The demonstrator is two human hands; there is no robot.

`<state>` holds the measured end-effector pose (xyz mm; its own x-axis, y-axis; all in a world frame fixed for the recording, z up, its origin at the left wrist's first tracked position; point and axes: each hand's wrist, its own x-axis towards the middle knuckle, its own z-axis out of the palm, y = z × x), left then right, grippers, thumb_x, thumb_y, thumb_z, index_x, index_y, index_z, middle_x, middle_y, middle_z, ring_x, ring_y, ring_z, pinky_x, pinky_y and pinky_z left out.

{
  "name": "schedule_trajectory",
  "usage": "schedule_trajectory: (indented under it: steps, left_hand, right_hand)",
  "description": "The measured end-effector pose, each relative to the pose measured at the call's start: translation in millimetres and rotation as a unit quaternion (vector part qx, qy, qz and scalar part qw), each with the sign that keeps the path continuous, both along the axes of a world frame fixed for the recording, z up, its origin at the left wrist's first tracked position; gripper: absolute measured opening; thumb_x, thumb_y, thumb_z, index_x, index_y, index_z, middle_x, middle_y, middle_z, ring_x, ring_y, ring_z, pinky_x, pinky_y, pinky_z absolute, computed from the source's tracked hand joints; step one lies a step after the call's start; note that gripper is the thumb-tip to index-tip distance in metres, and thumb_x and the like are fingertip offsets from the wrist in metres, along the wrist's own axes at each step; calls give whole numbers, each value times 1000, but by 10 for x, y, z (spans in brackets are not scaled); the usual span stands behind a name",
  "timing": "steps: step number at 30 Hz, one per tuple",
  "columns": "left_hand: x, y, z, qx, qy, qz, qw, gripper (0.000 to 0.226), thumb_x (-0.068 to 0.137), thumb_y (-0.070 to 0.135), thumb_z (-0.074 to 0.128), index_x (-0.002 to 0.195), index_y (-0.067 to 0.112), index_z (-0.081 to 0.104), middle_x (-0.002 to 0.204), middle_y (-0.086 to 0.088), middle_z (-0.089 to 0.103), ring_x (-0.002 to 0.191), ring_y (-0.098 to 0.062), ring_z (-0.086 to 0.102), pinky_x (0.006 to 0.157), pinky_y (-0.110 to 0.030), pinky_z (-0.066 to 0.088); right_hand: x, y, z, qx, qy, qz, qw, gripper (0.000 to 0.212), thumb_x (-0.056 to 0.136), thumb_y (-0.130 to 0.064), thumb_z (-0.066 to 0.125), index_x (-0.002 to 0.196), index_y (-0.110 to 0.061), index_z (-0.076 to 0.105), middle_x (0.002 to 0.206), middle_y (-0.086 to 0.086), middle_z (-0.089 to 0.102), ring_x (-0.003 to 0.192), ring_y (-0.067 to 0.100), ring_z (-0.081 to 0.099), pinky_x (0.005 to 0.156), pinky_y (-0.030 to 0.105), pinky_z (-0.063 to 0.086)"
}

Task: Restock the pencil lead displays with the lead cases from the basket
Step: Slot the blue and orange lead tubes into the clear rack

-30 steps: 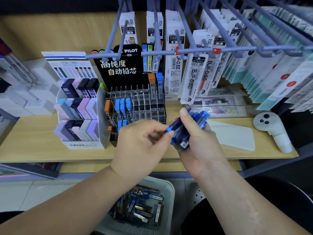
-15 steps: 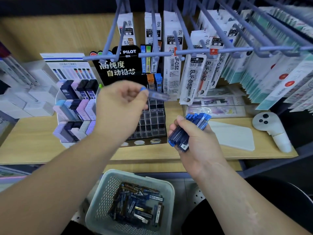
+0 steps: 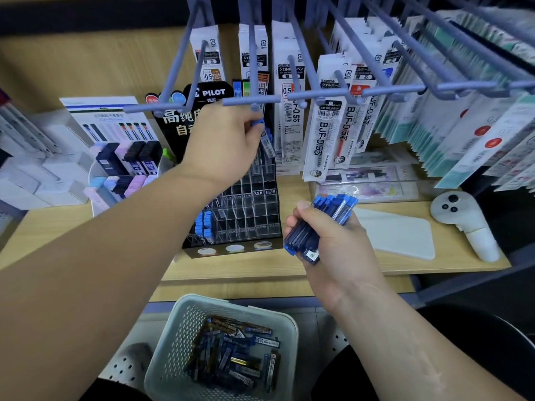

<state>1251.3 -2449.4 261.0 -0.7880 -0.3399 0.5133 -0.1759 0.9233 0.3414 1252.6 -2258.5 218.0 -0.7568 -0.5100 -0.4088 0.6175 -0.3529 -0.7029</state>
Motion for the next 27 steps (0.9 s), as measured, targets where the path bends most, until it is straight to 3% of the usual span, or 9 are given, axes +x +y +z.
schedule_trajectory:
  steps: [3, 6, 9, 12, 17, 22, 25, 27]
  left_hand:
    - [-75, -32, 52, -2, -41, 15, 999, 28, 101, 22, 54, 121, 8, 68, 98, -12, 71, 78, -22, 56, 74, -26, 40]
    - [-82, -93, 66, 1, -67, 26, 997, 29, 103, 23, 52, 124, 10, 65, 91, -5, 61, 78, -16, 47, 70, -21, 30]
    - [-48, -105, 31, 6, -73, 6, 997, 25, 99, 19, 58, 117, 6, 70, 81, -7, 63, 77, -24, 56, 75, -25, 39]
    - [-55, -66, -52, -14, -65, -8, 998, 17, 93, 19, 67, 104, 10, 76, 91, -10, 72, 84, -29, 64, 82, -37, 52]
    - [-112, -56, -165, -26, -48, 23, 998, 11, 87, 24, 72, 92, 15, 76, 99, -9, 68, 84, -28, 64, 77, -44, 54]
    - [-110, -44, -182, -46, -41, 31, 998, 15, 86, 26, 73, 96, 15, 71, 98, -9, 65, 86, -28, 62, 77, -44, 53]
    - [15, -6, -163, -9, -20, 44, 999, 15, 87, 29, 72, 94, 16, 71, 87, -4, 65, 79, -21, 59, 73, -38, 52]
    - [181, 134, -168, 96, 2, 35, 995, 13, 89, 31, 71, 84, 19, 71, 74, 0, 64, 66, -11, 54, 64, -29, 48]
  right_hand:
    - [-3, 11, 7, -1, -3, 0, 1000, 23, 90, -5, 71, 104, -10, 54, 75, 7, 63, 66, 19, 64, 65, 30, 57]
    - [-1, 19, 16, -4, -5, 5, 1000, 24, 90, -5, 71, 106, -10, 54, 76, 8, 64, 66, 19, 65, 65, 29, 57]
    - [-2, 23, 10, -9, -5, 8, 1000, 30, 90, -4, 71, 112, -11, 53, 82, 11, 61, 65, 18, 65, 63, 29, 57]
    - [-5, 13, -9, -9, -5, 3, 1000, 32, 89, -4, 72, 114, -11, 52, 85, 12, 60, 65, 19, 65, 62, 28, 56]
    - [-12, 8, -27, -11, 0, 0, 1000, 33, 89, -4, 73, 115, -11, 52, 87, 13, 61, 67, 19, 66, 62, 29, 56]
    - [-15, 11, -22, -17, 1, -1, 1000, 33, 90, -3, 72, 114, -12, 51, 85, 12, 61, 67, 19, 65, 62, 28, 56]
    - [-14, 12, -14, -21, -3, 4, 1000, 28, 90, -4, 72, 110, -9, 53, 79, 10, 63, 66, 19, 65, 62, 28, 56]
    - [-14, 8, -12, -22, -4, 3, 1000, 24, 90, -5, 72, 107, -8, 54, 77, 8, 65, 66, 19, 65, 63, 29, 56]
